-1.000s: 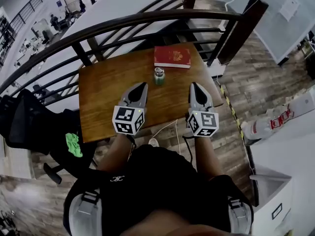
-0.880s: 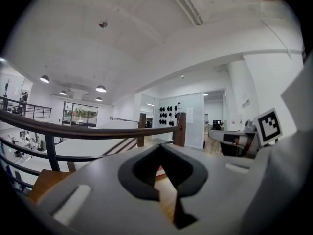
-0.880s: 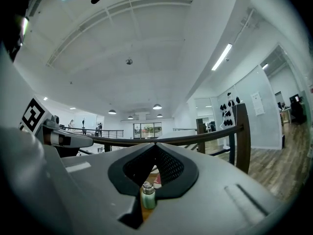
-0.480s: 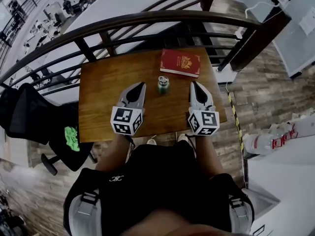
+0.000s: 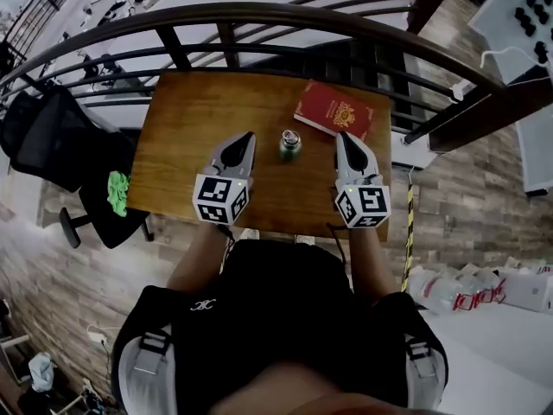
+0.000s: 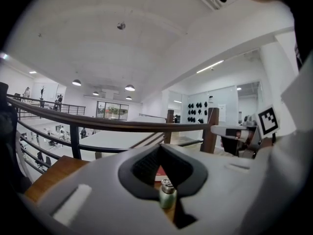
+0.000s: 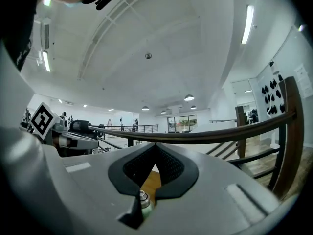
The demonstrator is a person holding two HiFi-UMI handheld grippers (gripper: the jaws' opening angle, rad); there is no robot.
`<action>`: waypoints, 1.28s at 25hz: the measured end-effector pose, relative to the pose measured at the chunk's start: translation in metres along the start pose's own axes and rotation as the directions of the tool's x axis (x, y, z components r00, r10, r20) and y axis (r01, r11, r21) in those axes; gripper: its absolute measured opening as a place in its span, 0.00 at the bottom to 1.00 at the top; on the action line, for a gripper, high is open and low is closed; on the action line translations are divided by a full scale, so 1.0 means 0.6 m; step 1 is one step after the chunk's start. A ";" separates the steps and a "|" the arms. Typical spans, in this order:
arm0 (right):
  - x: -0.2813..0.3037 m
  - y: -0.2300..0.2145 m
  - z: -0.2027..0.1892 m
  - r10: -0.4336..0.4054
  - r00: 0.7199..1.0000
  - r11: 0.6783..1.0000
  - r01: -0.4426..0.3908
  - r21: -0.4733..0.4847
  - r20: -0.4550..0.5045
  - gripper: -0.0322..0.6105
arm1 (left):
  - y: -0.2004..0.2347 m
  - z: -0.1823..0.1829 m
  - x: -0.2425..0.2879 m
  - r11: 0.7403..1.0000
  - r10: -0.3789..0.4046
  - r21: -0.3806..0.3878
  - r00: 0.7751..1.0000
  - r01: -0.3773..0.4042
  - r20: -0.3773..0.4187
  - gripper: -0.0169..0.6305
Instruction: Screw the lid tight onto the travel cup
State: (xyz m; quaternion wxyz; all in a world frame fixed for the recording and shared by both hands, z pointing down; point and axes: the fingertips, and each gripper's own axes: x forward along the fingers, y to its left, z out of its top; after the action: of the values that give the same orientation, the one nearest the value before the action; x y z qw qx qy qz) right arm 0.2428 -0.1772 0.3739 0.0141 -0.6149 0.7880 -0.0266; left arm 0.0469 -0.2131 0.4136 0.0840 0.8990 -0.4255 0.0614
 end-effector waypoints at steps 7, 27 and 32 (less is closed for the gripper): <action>0.032 -0.004 -0.044 0.264 0.963 0.964 -0.266 -0.023 -0.061 0.15 | -0.020 -0.039 0.019 0.998 -0.054 -0.041 0.999 0.054 0.005 0.13; 0.105 0.064 -0.279 0.652 0.395 0.341 -0.915 -0.215 -0.647 0.37 | -0.080 -0.286 0.152 0.990 -0.129 0.038 0.977 0.137 -0.170 0.59; 0.116 0.078 -0.319 0.644 0.249 0.137 -0.968 -0.211 -0.723 0.37 | -0.075 -0.342 0.180 0.997 -0.070 0.022 0.980 0.075 -0.184 0.62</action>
State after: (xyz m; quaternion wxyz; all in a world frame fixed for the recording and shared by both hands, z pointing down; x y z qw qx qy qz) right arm 0.1703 -0.2284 0.5626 -0.3714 0.0064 0.9223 0.1068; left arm 0.1419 -0.2249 0.6297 0.1122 0.9056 -0.3819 0.1468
